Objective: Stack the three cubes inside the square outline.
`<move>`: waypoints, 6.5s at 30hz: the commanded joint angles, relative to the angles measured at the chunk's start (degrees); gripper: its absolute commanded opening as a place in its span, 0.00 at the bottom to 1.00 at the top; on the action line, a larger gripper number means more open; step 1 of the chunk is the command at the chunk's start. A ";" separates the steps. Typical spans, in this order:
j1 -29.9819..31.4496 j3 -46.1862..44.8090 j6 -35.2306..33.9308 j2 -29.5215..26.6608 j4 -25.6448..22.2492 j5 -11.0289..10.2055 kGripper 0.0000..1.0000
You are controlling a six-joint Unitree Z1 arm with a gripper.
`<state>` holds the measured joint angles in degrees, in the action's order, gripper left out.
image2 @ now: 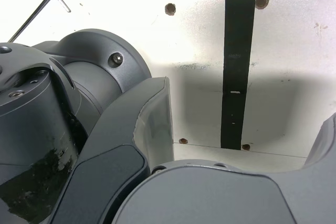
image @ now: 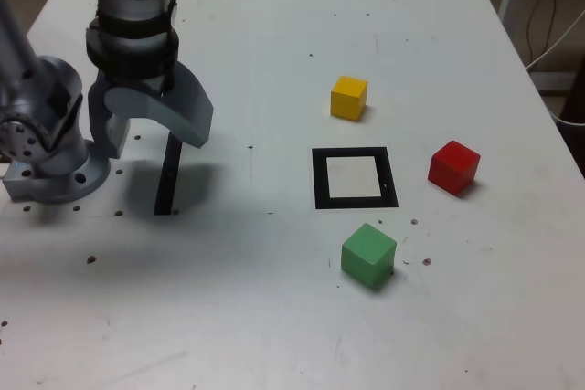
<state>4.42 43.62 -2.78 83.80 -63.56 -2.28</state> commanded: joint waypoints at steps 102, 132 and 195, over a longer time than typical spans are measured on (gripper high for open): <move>0.93 78.64 5.05 48.29 -23.52 -1.01 1.00; 0.55 80.36 17.94 50.47 -23.21 -3.88 1.00; 4.04 83.30 32.16 56.39 -20.75 -7.47 0.63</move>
<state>8.27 126.36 29.42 139.65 -84.32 -9.84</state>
